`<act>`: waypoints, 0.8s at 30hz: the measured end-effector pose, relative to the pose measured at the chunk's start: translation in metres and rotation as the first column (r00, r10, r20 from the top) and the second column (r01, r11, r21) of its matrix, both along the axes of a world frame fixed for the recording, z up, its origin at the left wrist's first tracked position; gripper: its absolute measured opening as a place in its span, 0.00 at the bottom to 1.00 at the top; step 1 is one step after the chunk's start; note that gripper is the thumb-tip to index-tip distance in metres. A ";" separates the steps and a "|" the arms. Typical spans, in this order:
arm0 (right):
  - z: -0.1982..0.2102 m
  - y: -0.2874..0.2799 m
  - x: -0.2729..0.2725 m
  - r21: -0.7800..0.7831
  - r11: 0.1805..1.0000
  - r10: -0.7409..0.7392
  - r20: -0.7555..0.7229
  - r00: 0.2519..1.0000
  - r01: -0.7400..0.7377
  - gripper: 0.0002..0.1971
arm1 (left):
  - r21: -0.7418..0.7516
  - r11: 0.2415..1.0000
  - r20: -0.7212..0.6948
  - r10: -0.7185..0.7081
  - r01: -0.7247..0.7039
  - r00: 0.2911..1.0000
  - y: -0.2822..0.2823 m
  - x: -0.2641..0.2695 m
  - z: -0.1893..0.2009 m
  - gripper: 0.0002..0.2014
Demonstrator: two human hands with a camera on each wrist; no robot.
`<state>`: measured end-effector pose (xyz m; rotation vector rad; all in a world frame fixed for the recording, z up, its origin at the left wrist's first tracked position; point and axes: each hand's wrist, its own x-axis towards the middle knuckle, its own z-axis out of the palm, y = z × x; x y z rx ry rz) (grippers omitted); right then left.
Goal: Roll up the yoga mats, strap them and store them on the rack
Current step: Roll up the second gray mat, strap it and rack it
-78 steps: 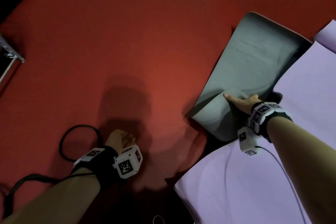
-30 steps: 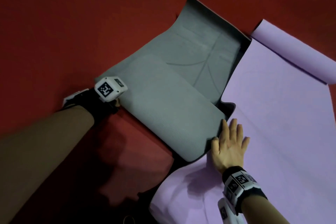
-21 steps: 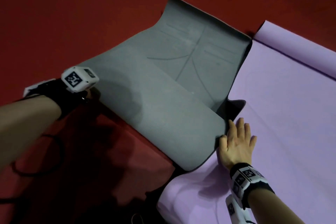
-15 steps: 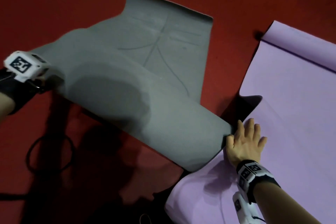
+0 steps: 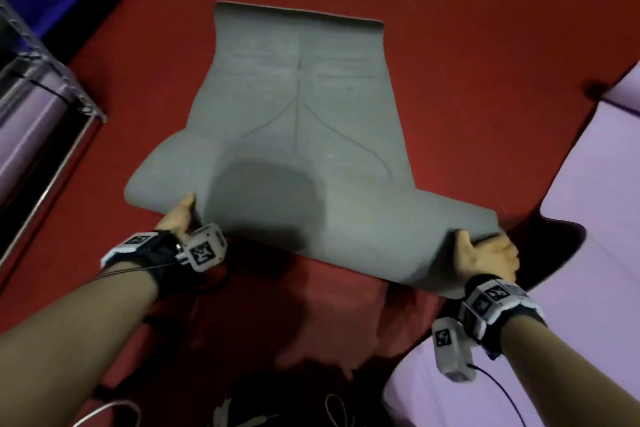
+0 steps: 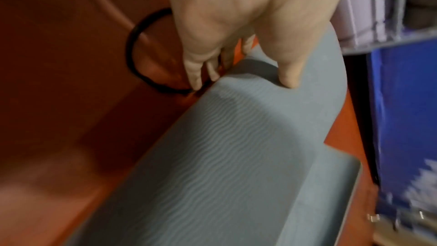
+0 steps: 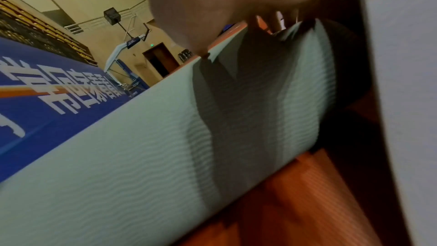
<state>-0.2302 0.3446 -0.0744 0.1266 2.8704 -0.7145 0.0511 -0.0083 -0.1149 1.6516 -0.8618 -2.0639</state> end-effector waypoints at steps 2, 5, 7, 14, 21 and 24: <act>0.003 -0.005 -0.002 -0.057 0.995 -0.075 0.032 0.997 0.077 0.46 | -0.027 0.990 0.007 -0.135 0.135 0.991 0.014 -0.001 0.018 0.25; 0.008 -0.004 -0.005 -0.048 0.987 -0.145 0.156 0.977 0.154 0.51 | -0.104 0.991 0.113 -0.070 0.081 0.991 0.016 0.011 0.029 0.16; 0.009 0.004 -0.005 -0.069 0.965 -0.232 0.238 0.943 0.254 0.58 | -0.144 0.989 0.194 0.004 0.025 0.981 0.019 0.027 0.026 0.11; 0.009 0.001 -0.018 -0.283 0.936 -0.112 0.323 0.940 0.209 0.76 | -0.106 0.909 0.427 -0.324 0.402 0.844 0.033 0.063 -0.014 0.13; 0.010 -0.102 0.008 -0.693 0.699 0.030 0.276 0.961 0.177 0.09 | 0.109 0.354 0.872 -0.482 0.929 0.082 0.037 0.090 -0.043 0.28; 0.012 -0.148 0.006 -0.763 0.641 0.012 0.127 0.992 0.090 0.07 | 0.187 0.294 0.864 -0.503 0.937 -0.015 0.029 0.109 -0.044 0.22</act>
